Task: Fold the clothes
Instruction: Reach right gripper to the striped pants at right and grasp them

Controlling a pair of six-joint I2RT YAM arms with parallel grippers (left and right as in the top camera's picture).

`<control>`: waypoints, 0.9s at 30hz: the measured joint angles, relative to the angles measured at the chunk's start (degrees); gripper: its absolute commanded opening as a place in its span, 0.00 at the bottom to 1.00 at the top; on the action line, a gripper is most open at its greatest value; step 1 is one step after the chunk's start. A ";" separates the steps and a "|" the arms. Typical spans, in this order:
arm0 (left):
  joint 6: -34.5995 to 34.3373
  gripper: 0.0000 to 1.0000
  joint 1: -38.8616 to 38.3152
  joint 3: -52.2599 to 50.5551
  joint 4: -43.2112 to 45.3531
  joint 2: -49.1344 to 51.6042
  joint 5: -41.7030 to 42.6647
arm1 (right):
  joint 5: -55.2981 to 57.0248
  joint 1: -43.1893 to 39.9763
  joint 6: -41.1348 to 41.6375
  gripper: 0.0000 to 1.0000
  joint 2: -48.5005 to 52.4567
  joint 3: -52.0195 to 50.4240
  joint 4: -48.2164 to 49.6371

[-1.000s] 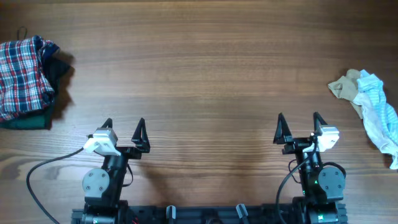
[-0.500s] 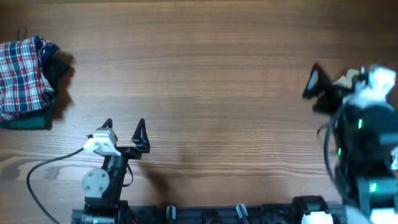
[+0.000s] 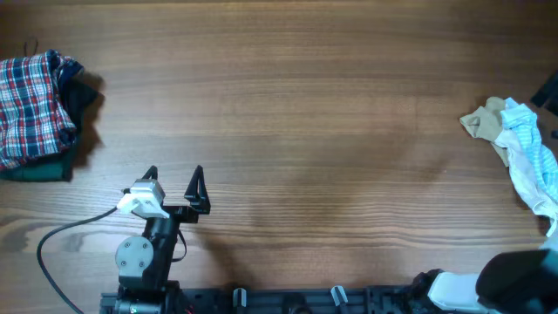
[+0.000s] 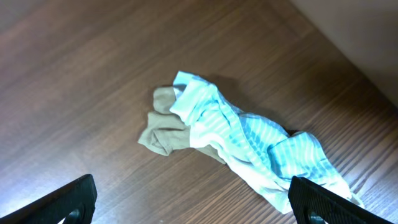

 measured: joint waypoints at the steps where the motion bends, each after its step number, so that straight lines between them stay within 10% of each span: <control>1: 0.00 1.00 0.00 0.00 0.00 0.00 -0.02 | -0.24 0.02 -0.72 1.00 1.03 0.00 0.20; 27: 0.00 1.00 0.00 0.00 0.00 0.00 0.00 | -0.94 -0.26 -16.00 1.00 22.67 0.09 15.72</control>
